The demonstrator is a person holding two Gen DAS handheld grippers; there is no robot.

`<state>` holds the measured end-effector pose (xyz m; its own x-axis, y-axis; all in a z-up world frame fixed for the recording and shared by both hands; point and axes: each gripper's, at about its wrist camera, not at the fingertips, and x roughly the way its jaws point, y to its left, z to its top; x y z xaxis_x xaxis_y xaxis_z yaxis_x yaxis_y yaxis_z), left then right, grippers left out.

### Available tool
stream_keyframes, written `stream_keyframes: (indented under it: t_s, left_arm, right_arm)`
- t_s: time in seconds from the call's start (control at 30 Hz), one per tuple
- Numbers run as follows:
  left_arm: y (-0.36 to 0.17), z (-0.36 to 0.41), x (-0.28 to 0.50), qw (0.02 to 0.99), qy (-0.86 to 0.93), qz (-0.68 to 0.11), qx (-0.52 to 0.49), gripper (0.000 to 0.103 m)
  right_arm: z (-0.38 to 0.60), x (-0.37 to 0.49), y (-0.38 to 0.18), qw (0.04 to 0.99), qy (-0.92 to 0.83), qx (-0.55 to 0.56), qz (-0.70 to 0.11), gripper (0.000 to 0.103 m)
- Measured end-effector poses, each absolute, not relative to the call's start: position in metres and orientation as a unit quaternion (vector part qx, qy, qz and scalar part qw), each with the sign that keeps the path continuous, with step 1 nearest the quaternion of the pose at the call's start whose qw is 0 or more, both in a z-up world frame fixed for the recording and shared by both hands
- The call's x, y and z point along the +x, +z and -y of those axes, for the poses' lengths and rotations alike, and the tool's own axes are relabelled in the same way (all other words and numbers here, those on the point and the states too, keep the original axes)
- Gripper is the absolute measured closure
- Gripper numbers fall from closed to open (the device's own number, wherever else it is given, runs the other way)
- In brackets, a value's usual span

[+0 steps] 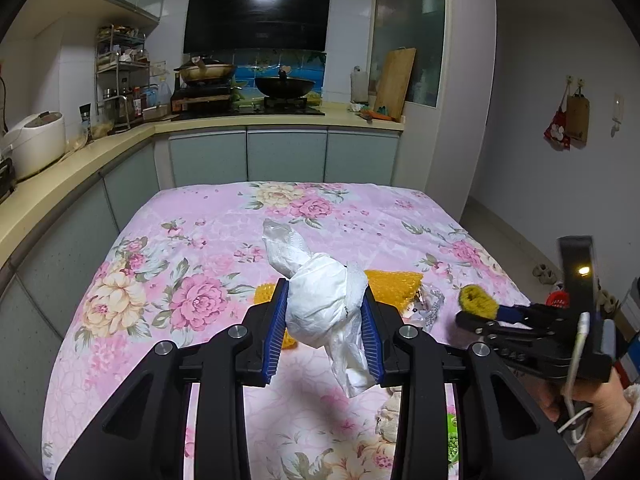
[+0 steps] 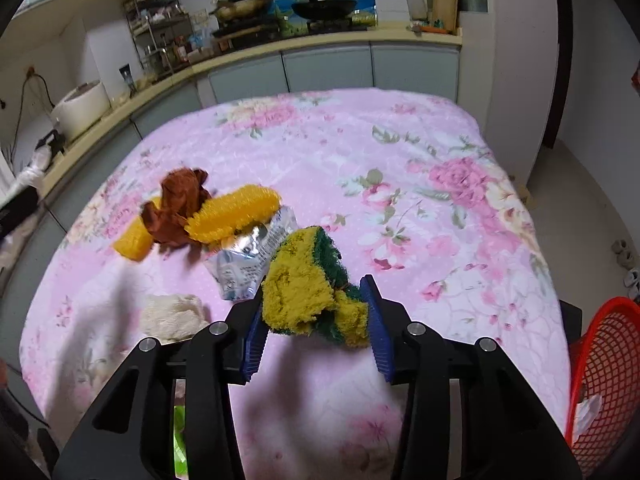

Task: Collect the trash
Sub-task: 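Carry the white cloth and scrubber over the red basket with both tools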

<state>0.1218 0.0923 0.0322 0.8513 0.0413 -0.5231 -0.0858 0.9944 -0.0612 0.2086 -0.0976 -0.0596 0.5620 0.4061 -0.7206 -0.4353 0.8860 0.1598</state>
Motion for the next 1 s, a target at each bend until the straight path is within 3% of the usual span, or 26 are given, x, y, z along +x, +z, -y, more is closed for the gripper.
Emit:
stream_keyframes:
  t_s: [0.6, 1.0]
  left_arm:
    - [0.045, -0.074, 0.128, 0.964, 0.007, -0.262, -0.053, 0.071]
    - [0.071, -0.005, 0.156, 0.964, -0.070, -0.252, -0.041, 0.071]
  right_arm:
    - [0.163, 0.154, 0.033, 0.927, 0.242, 0.028, -0.286, 0.061]
    - [0.220, 0.154, 0.057, 0.946, 0.190, 0.066, -0.254, 0.060]
